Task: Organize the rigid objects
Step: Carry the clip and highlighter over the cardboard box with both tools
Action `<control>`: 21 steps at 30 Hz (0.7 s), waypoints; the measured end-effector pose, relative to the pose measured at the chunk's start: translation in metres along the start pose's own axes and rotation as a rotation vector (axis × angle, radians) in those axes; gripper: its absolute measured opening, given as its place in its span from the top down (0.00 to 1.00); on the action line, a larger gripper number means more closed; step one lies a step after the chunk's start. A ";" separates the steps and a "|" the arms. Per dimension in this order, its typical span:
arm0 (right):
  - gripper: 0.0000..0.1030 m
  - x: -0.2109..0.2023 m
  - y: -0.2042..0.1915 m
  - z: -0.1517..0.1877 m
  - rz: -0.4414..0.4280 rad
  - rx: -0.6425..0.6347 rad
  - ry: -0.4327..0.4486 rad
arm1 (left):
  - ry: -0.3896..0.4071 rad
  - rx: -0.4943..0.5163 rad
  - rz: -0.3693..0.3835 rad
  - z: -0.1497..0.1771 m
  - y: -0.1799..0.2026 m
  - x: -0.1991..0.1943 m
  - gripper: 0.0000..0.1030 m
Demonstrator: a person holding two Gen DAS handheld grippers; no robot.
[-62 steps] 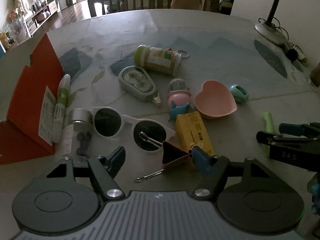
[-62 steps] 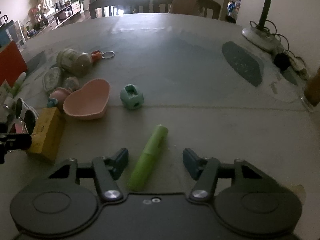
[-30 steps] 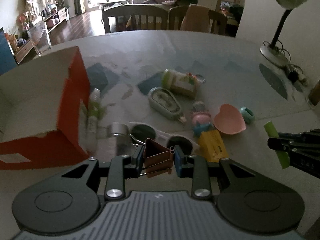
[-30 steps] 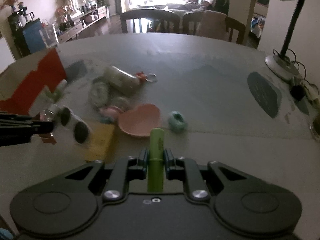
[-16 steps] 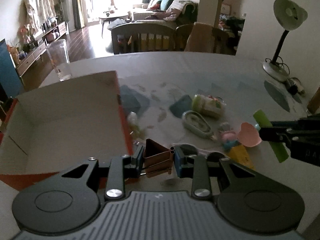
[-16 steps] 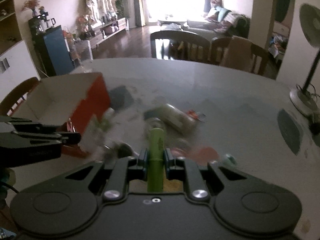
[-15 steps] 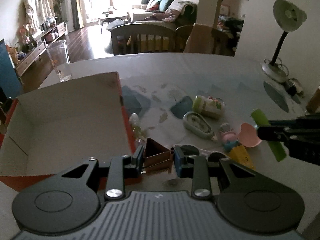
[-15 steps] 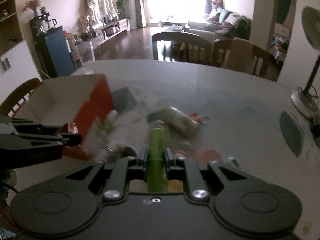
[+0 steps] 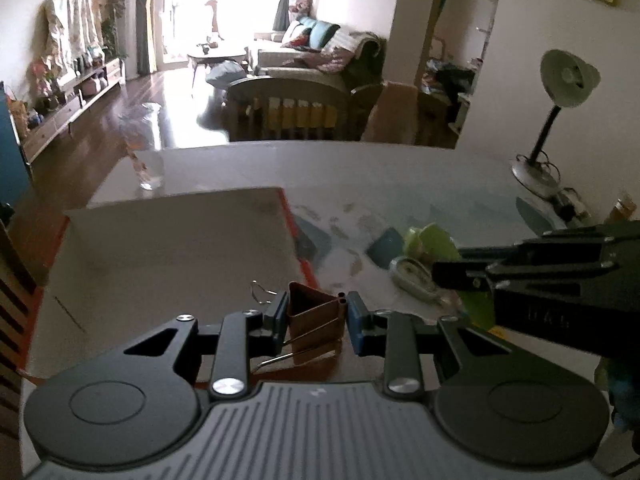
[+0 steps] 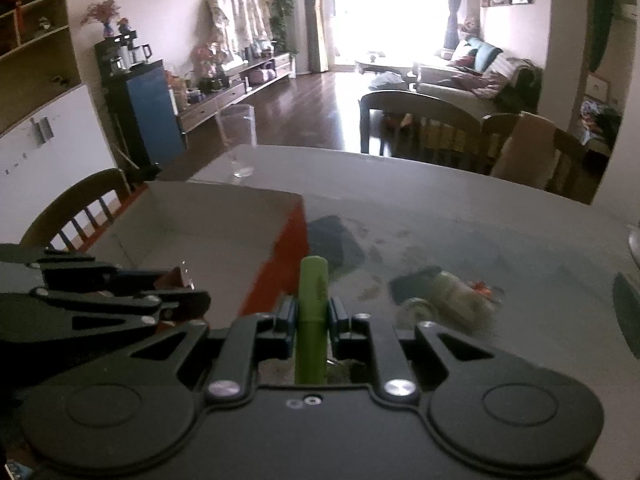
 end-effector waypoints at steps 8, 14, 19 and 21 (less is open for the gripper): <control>0.85 0.035 -0.039 -0.024 -0.041 -0.037 -0.011 | 0.013 0.005 -0.063 -0.017 -0.048 -0.001 0.71; 0.85 0.069 -0.066 -0.026 -0.059 -0.057 -0.048 | -0.014 -0.003 -0.109 -0.017 -0.081 0.010 0.71; 0.85 0.096 -0.084 -0.025 -0.080 -0.075 -0.085 | -0.044 -0.017 -0.142 -0.013 -0.110 0.020 0.71; 0.85 0.107 -0.091 -0.024 -0.088 -0.080 -0.100 | -0.056 -0.019 -0.151 -0.011 -0.121 0.025 0.71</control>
Point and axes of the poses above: each gripper's, at about its wrist camera, not at the fingertips, and x roughly the way its jaws point, y to its right, z to its underside, the point moved 7 cm from there along x, roughly the way its jaws point, and after that the axes turned 3 degrees about y, right-handed, at the moved point
